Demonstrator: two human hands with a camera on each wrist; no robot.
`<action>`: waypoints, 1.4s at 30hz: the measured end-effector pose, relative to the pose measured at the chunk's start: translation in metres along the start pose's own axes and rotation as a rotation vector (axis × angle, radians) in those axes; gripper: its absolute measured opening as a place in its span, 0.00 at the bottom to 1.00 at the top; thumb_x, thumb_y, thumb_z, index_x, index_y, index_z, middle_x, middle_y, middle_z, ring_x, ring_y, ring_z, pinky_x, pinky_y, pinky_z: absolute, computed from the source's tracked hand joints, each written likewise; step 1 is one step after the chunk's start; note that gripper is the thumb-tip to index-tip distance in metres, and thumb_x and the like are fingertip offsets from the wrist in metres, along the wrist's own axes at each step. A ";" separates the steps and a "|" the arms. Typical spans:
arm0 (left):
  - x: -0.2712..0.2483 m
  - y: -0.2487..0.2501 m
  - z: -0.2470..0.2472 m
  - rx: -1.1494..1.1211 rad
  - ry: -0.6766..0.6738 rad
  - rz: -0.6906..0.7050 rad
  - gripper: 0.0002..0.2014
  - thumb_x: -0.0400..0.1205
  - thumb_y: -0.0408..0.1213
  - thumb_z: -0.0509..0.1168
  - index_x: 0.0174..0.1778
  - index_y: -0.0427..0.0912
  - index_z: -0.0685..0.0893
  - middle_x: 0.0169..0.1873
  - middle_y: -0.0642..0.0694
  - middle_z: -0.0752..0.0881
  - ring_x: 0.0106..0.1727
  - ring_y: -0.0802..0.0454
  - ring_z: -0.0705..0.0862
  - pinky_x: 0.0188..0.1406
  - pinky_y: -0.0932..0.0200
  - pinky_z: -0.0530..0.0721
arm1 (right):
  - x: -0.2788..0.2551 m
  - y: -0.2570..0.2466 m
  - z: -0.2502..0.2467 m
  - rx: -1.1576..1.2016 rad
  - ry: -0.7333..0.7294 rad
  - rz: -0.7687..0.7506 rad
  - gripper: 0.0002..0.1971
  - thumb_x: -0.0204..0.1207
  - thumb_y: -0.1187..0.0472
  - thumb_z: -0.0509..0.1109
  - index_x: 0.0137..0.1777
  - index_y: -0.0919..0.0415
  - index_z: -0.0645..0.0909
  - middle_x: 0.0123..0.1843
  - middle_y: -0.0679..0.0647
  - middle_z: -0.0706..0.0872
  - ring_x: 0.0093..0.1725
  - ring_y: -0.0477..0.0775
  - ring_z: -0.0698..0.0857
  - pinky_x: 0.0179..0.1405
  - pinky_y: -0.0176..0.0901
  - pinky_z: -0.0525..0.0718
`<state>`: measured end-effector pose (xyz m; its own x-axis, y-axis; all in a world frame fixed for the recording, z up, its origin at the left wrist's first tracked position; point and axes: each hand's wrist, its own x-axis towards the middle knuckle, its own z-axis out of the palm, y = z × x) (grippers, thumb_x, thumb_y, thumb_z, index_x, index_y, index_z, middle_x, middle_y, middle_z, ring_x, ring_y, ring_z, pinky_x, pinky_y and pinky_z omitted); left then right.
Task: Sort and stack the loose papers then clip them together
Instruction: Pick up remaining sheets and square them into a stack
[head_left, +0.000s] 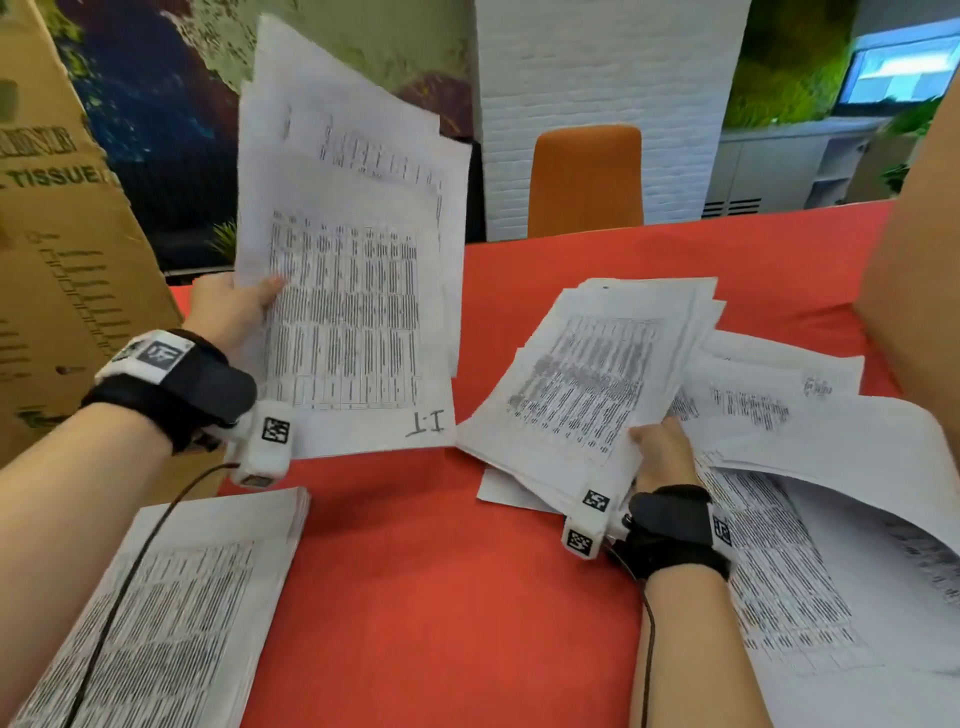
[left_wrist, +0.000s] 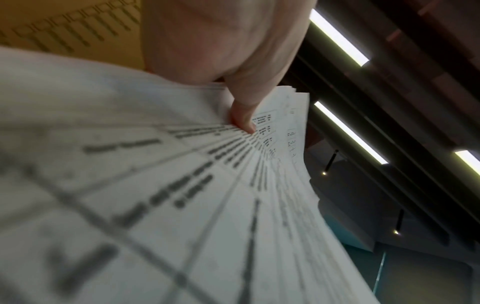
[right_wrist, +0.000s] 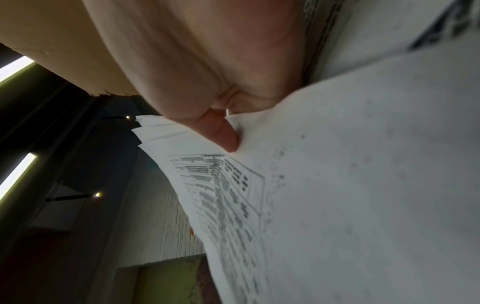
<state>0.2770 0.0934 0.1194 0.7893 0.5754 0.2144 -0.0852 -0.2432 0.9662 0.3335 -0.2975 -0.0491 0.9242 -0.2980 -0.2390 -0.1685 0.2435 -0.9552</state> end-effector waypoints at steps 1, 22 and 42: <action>-0.005 0.000 0.003 0.016 -0.025 -0.014 0.15 0.81 0.39 0.68 0.57 0.30 0.84 0.46 0.44 0.90 0.51 0.47 0.88 0.51 0.56 0.83 | -0.005 -0.003 0.002 0.001 -0.038 0.006 0.17 0.76 0.74 0.58 0.61 0.59 0.72 0.59 0.66 0.81 0.52 0.64 0.81 0.58 0.60 0.81; -0.078 -0.071 0.079 0.052 -0.035 0.082 0.09 0.86 0.38 0.57 0.53 0.38 0.80 0.46 0.45 0.86 0.45 0.49 0.84 0.43 0.54 0.84 | -0.047 -0.033 0.044 -0.469 -0.515 -0.368 0.14 0.79 0.56 0.69 0.64 0.53 0.75 0.65 0.53 0.85 0.62 0.56 0.85 0.67 0.59 0.80; -0.155 0.033 0.060 -0.094 0.135 0.678 0.04 0.87 0.30 0.52 0.55 0.42 0.69 0.34 0.57 0.75 0.31 0.69 0.76 0.33 0.56 0.71 | -0.174 -0.122 0.068 -0.017 -0.493 -0.682 0.14 0.79 0.58 0.72 0.63 0.58 0.82 0.54 0.52 0.91 0.57 0.52 0.89 0.60 0.52 0.86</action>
<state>0.1887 -0.0503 0.1093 0.4610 0.4143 0.7847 -0.5895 -0.5180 0.6198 0.2169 -0.2129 0.1208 0.8684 0.0631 0.4919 0.4801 0.1413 -0.8658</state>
